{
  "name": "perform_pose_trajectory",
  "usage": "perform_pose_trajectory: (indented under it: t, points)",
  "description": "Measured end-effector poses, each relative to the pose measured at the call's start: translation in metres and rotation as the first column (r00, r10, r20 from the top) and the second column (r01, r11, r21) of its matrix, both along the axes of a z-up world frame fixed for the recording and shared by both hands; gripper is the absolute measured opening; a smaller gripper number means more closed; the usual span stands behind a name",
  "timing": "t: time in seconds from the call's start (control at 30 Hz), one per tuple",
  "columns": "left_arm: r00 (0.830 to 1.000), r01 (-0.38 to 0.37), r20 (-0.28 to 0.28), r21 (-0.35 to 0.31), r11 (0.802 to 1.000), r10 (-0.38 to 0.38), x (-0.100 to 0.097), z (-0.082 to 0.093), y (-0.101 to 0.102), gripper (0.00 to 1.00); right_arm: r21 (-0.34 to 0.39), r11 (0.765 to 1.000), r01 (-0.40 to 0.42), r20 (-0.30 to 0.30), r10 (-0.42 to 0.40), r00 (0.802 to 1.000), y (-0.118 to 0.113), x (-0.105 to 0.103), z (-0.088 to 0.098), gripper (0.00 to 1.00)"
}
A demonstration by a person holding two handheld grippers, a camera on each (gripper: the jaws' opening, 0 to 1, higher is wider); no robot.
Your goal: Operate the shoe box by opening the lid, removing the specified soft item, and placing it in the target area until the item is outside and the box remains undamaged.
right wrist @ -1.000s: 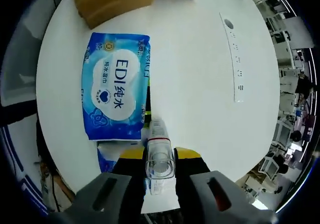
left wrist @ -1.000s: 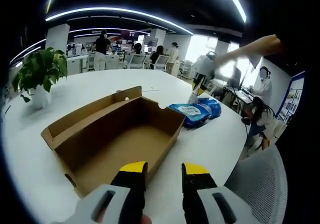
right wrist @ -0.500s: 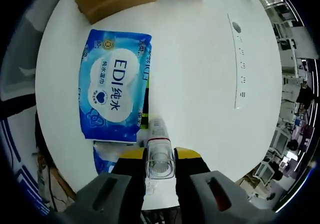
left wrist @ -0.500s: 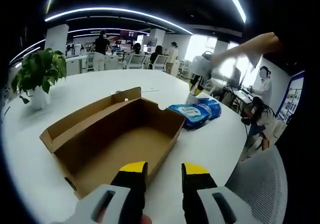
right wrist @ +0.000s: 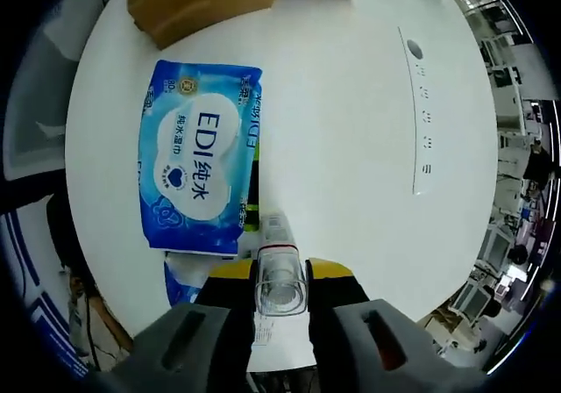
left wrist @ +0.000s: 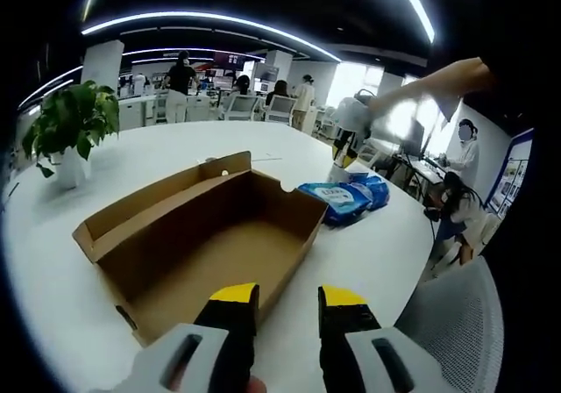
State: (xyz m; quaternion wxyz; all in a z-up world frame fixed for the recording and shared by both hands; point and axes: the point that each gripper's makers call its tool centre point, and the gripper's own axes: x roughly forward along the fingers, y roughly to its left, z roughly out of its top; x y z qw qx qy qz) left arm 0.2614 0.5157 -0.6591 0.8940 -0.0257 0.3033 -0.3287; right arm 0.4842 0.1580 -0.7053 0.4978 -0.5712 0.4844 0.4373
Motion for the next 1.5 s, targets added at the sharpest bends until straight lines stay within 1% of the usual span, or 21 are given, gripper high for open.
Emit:
perform_pose_trajectory:
  t: [0.53,0.8,1.2,1.3,1.4,1.5]
  points:
    - [1.0,0.0,0.0,-0.002,1.0,0.0,0.0022,0.0012,-0.0007,0.27,0.004,1.0,0.022,0.0,-0.022,1.0,-0.0041,0.0033,-0.001,0.2]
    - [1.0,0.005,-0.001,-0.002,1.0,-0.005,0.003,0.0012,-0.0033,0.27,0.024,0.998,0.05,-0.002,-0.05,0.999,-0.0026,0.0044,-0.0003,0.2]
    - [1.0,0.008,0.006,-0.003,1.0,-0.008,0.005,0.0032,-0.0062,0.27,0.046,0.995,0.086,-0.004,-0.086,0.996,-0.003,0.006,0.0013,0.23]
    - [1.0,0.007,0.006,-0.004,1.0,-0.007,0.0053,0.0034,-0.0059,0.27,0.054,0.995,0.081,0.004,-0.081,0.997,-0.0032,0.008,0.0023,0.23]
    - [1.0,0.005,0.006,-0.004,1.0,-0.005,0.0049,0.0032,-0.0049,0.27,0.06,0.995,0.083,0.011,-0.084,0.996,-0.0037,0.0095,0.0035,0.27]
    - [1.0,0.002,0.006,-0.003,1.0,-0.002,0.004,0.003,-0.0032,0.27,0.066,0.994,0.09,0.007,-0.091,0.996,-0.0039,0.0086,0.0046,0.26]
